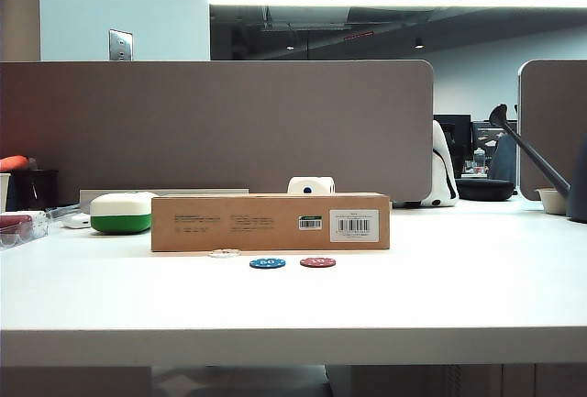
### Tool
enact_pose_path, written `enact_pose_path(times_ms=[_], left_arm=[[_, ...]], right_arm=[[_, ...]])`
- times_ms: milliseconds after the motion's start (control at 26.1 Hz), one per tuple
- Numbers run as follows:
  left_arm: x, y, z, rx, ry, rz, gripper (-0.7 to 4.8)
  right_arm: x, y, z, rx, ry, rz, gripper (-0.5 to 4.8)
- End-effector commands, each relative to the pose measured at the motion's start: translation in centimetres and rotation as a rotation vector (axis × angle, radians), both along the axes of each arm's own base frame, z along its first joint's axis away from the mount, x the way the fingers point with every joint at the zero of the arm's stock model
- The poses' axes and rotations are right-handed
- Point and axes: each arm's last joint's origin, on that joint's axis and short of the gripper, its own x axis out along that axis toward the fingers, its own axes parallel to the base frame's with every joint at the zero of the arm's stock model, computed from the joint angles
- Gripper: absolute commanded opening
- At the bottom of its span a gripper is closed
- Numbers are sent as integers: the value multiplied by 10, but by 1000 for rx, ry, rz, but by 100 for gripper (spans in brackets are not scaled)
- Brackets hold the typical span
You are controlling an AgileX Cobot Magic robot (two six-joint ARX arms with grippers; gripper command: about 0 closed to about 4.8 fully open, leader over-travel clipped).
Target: Push the chip with the lowest value in the row forward next to the rectangular box.
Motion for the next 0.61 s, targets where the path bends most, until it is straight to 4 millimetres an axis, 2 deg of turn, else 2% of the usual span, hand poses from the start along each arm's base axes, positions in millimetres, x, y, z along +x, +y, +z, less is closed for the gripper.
enact_pose_path(times_ms=[38,191,345,421,498,613], left_arm=[[-9,13,8,-20,-74,87,-5],[-29,31,15,-33,-170,231,-5],[-45,36,12,20,-181,285,-5],[-50,38,4,82,-167,340,-5],[-48,39,-14,85,-174,358,-5],[-39,39,-55,40,-168,356,-5]], right_arm=[[0,0,2,9,-12,-1,-9],[0,0,2,9,-12,-1,-9],[-1,0,2,10,-12,-1,-9],[-1,-1,2,10,-13,-1,-9],[-1,-1,2,11,-13,0,-9],[-1,-1,2,11,-14,0,-9]])
